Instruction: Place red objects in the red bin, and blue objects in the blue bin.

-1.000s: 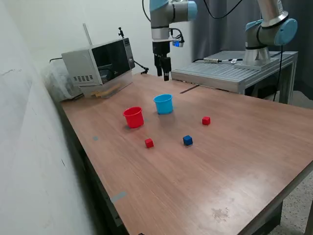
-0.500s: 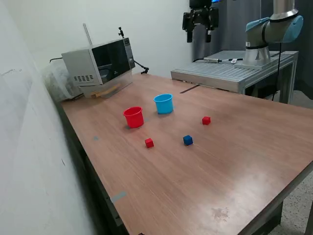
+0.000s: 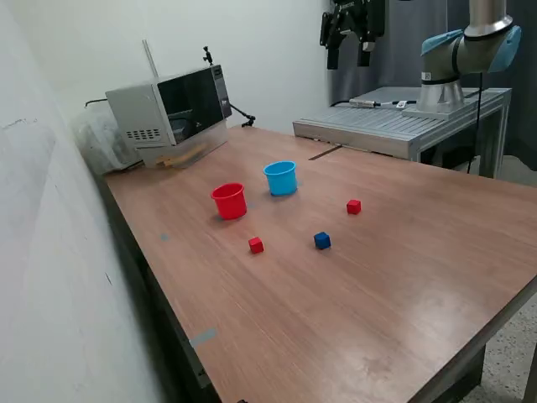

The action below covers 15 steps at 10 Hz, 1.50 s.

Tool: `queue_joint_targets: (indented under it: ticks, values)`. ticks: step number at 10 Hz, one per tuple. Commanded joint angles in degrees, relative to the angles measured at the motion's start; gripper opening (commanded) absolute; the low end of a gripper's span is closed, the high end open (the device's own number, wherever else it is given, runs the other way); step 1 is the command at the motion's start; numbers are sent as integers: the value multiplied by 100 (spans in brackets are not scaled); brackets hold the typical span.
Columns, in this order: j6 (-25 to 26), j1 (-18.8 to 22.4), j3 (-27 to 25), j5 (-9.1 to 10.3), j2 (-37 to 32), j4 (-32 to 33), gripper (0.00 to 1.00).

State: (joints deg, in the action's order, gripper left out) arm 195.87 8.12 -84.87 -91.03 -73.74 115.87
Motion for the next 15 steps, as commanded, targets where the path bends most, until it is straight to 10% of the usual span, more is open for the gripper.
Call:
queue_joint_targets:
  ticks: [1,6,15]
  values:
    - [311,14,329,-3,577,241,100]
    - [94,14,637,-46,2458,1260,100]
    - [-409,-21,972,-29,3251,1508,100]
